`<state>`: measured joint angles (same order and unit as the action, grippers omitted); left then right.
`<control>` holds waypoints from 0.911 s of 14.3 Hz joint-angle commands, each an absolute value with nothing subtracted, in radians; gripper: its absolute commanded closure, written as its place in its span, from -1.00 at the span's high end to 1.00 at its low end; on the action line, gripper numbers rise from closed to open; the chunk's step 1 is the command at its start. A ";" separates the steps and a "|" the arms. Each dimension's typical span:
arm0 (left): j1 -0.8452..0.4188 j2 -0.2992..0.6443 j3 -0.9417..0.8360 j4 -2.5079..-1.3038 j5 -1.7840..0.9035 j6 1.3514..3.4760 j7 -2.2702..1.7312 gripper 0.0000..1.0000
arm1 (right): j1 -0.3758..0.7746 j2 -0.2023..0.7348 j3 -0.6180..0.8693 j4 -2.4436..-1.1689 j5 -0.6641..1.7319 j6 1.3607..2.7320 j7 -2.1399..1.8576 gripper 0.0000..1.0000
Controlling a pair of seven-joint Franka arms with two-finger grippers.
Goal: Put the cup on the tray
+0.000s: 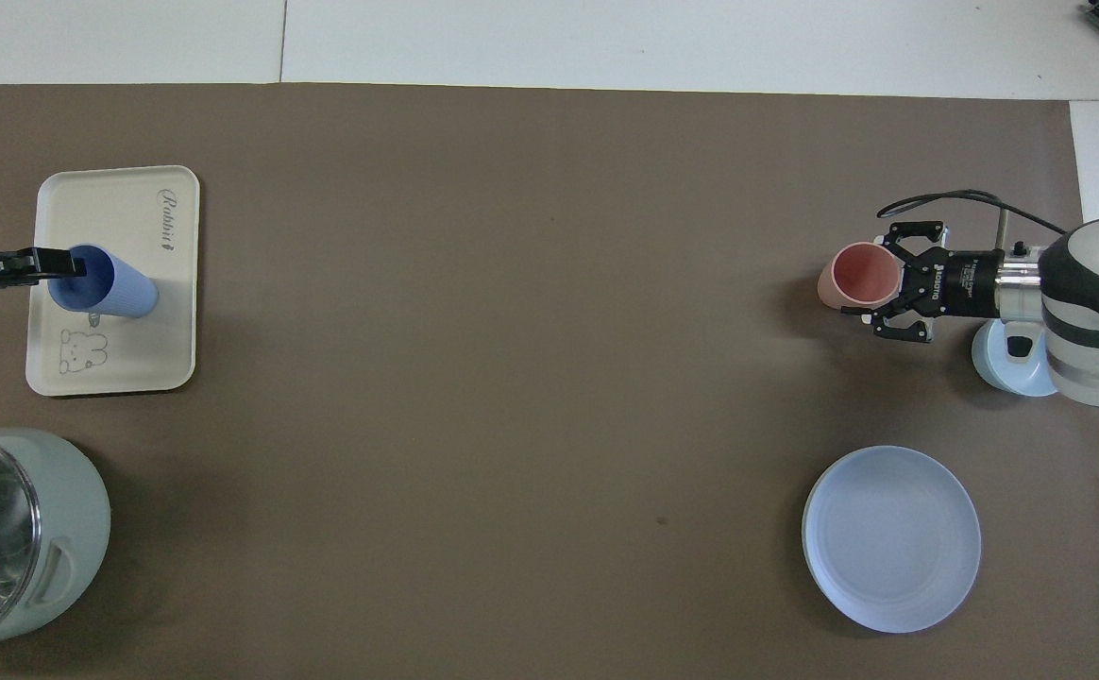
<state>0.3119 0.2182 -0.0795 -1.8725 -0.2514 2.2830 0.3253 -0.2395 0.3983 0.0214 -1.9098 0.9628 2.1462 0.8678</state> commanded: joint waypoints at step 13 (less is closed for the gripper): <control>0.021 -0.038 -0.078 -1.657 -0.024 1.680 0.187 1.00 | -0.264 0.287 0.012 -1.973 0.611 2.342 0.686 0.99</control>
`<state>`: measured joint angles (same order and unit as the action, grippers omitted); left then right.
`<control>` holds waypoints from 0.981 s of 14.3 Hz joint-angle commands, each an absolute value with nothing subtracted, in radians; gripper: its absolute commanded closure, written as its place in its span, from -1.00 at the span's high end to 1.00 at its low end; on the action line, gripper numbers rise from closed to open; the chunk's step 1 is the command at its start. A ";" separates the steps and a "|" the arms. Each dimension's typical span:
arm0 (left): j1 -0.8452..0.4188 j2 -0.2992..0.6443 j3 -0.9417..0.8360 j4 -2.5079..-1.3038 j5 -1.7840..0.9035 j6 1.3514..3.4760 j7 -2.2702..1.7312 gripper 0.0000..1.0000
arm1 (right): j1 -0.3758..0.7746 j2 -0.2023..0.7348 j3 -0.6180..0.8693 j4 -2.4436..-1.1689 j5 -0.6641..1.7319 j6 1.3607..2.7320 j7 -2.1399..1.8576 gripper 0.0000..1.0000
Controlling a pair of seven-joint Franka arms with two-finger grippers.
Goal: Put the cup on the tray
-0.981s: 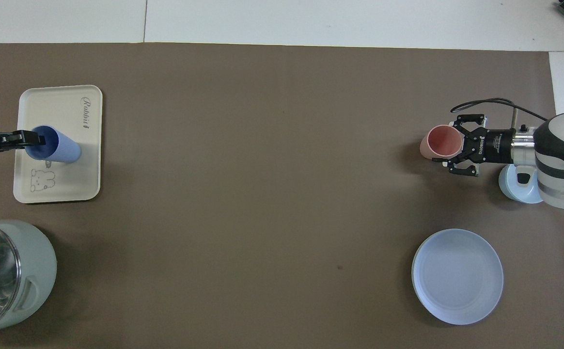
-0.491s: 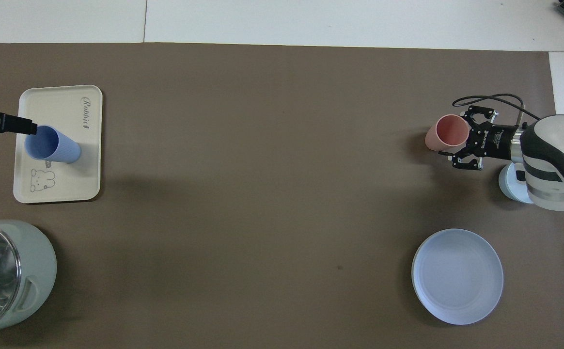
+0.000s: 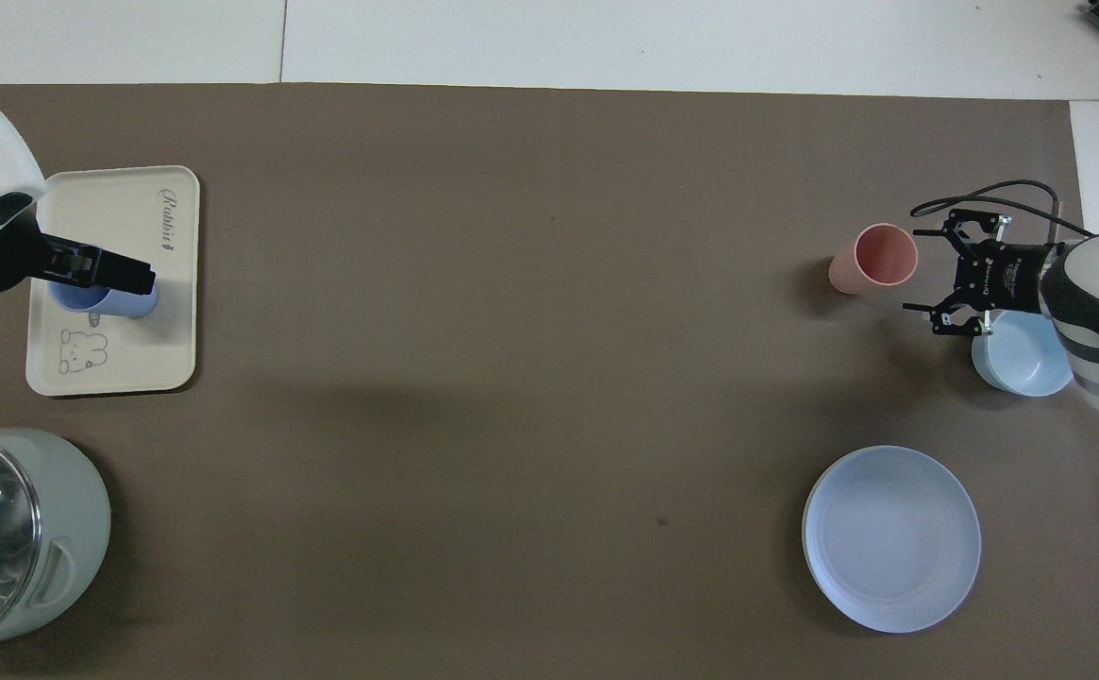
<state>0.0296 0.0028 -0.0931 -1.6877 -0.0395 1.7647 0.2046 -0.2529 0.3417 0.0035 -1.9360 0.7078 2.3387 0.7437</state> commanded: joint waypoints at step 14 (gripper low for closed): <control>0.038 -0.012 -0.074 -1.516 -0.020 1.490 0.163 1.00 | 0.021 -0.060 0.032 -1.910 0.006 1.787 0.186 1.00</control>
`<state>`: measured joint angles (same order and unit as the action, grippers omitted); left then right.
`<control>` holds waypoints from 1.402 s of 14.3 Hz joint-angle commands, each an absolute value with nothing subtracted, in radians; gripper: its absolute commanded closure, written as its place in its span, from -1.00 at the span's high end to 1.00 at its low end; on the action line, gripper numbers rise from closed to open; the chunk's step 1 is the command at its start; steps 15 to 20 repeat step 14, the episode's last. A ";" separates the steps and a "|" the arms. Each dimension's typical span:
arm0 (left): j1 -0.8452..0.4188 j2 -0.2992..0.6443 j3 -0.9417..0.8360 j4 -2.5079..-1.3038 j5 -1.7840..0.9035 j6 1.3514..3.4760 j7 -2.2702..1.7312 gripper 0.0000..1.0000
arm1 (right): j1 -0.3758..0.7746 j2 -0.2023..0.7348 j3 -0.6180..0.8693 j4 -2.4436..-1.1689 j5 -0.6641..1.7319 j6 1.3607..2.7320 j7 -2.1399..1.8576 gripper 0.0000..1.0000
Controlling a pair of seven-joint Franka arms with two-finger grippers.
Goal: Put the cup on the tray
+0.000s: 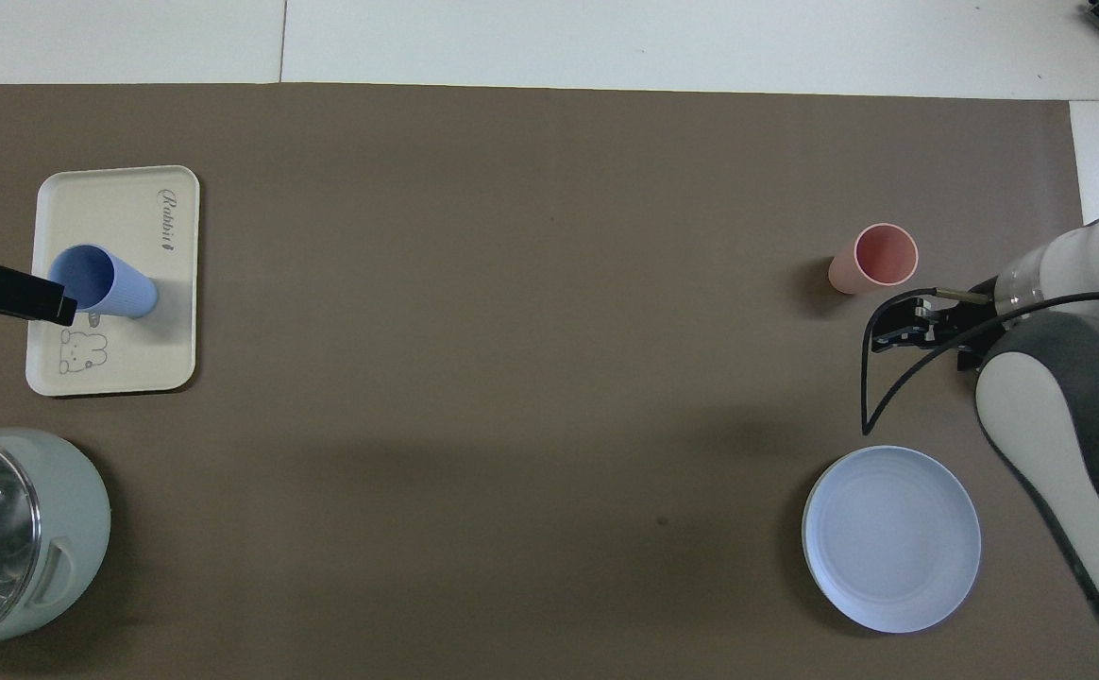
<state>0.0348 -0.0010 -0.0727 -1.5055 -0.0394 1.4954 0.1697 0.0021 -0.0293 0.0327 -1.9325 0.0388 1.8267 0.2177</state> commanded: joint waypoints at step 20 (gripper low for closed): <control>0.038 -0.071 -0.074 -1.560 -0.017 1.431 0.144 1.00 | 0.046 0.014 0.051 -1.543 -0.071 1.523 0.181 1.00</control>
